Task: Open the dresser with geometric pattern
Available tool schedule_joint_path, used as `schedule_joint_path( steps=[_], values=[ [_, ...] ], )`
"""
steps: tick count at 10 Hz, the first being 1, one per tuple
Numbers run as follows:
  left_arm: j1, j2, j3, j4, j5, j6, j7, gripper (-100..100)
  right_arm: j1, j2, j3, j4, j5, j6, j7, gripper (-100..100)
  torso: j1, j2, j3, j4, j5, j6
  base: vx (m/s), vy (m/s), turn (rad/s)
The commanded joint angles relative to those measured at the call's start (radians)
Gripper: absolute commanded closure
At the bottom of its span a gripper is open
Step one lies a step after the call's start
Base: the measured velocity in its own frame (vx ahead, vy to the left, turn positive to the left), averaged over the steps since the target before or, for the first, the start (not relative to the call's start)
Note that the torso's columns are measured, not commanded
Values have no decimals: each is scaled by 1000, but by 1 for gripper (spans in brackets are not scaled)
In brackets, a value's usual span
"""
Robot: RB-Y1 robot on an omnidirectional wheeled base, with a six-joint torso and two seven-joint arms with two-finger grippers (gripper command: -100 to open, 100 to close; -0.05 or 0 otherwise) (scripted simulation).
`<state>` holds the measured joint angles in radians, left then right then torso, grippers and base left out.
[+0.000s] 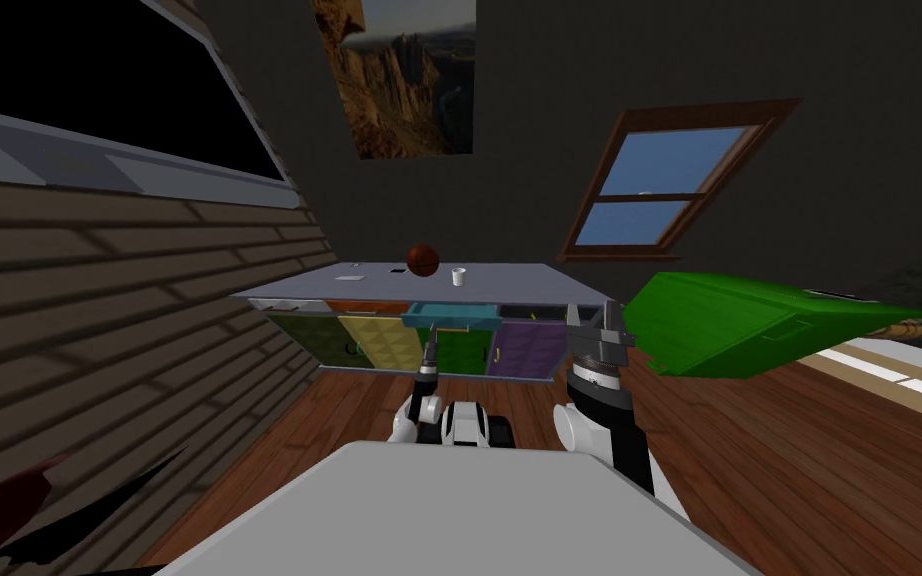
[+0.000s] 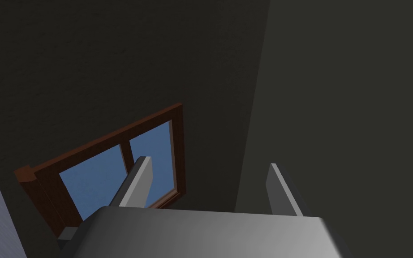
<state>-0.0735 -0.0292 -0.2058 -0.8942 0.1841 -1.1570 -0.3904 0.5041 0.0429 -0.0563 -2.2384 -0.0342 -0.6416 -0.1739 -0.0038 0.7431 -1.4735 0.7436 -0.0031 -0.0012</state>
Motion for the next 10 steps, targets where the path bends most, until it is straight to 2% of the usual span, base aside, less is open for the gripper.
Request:
schedule_joint_path(
  steps=[1, 2, 3, 7, 8, 10],
  values=[
    [-72, -11, -29, 48, 23, -3, -35, 100, 0, 0, 0, 0, 0, 0, 0, 0, 2, 1, 1, 0, 1, 0, -92, 49, 46],
    [-50, -10, -26, 44, 21, 8, -29, 100, 0, 0, 0, 0, 0, 0, 0, 0, 2, 2, 1, 2, 0, 0, -30, 18, -16],
    [-81, -12, -18, 35, 23, 54, -31, -100, 0, 0, 0, 0, 0, 0, 0, 0, 1, 0, 0, 0, 1, 0, -43, -3, 56],
    [-144, -15, 1, 9, 26, 138, -30, -100, 0, 0, 0, 0, 0, 0, 0, 0, 2, 0, 0, 0, 2, 1, -75, 0, 45],
    [-144, -15, 1, 9, 26, 138, -30, -100, 0, 0, 0, 0, 0, 0, 0, 0, 1, 2, 1, 3, 0, 1, -29, 4, 17],
    [-175, -16, 10, -4, 28, 180, -30, -100, 0, 0, 0, 0, 0, 0, 0, 0, 1, 5, 3, 5, 0, 1, -41, 1, 29]
  ],
)
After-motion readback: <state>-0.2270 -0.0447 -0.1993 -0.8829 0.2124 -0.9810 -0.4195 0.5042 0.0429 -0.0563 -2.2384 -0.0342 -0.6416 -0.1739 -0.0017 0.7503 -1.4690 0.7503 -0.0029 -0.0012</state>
